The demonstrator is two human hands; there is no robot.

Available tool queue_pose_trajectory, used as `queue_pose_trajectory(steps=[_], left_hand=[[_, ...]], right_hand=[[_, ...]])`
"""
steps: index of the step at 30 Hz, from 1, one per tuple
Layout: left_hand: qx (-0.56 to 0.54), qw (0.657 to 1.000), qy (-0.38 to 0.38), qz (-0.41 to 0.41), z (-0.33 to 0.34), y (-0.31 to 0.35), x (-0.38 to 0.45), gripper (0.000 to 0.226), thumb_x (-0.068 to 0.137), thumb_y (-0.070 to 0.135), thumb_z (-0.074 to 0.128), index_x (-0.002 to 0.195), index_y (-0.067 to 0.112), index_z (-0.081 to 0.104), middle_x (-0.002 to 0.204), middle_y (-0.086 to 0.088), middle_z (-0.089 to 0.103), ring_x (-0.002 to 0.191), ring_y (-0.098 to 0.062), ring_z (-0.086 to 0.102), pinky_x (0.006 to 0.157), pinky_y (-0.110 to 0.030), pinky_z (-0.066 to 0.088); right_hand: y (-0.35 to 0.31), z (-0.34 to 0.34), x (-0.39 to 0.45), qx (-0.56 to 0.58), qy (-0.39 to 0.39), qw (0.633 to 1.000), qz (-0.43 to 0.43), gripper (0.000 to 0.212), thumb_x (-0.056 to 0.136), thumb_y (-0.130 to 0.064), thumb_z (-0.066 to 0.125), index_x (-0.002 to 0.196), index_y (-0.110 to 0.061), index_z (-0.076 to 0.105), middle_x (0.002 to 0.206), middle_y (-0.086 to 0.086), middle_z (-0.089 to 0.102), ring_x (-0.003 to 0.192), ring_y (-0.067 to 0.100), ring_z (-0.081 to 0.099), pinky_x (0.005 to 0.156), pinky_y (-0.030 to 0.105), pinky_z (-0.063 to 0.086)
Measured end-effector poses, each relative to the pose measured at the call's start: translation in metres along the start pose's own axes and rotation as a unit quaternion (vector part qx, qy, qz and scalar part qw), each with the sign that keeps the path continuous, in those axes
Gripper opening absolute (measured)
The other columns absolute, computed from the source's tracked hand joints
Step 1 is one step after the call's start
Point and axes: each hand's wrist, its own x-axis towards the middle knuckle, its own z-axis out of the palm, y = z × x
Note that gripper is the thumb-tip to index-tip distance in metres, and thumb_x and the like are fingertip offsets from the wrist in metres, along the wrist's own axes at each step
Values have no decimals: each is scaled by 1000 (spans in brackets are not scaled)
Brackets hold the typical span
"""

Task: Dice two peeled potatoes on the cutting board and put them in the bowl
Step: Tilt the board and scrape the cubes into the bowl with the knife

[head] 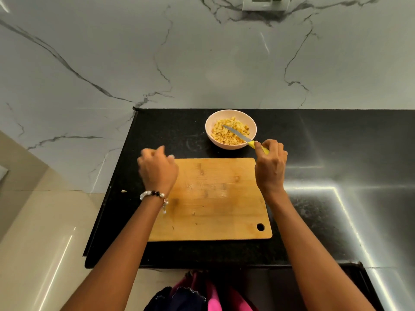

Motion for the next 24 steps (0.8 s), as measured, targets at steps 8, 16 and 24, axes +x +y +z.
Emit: queue_pose_trajectory(steps=[8,16,24], left_hand=[[148,915,-84,366,57,88,22,73,92,15,49,148,42,10,149,-14,20,134,-33,22,101,-45,33],[201,914,-124,331,92,101,59,71,94,22,48,150,36,7,145,-24,21,131,-42,25,99,-49,33],[52,952,-88,289,84,113,61,55,89,10,50,142,21,40,130,-12,43,118,-29,38,91,-40,34]], right_hand=[[-9,5,5,2,-13,1000,-1,24,88,-3,60,111,1,65,96,19,62,85,33,56,62,38,42],[0,1,4,-13,-7,999,37,27,83,2,64,109,-3,68,93,15,63,84,32,56,63,35,38],[-6,-4,3,156,-95,955,235,17,90,-7,59,104,-5,69,79,10,60,69,20,50,56,29,35]])
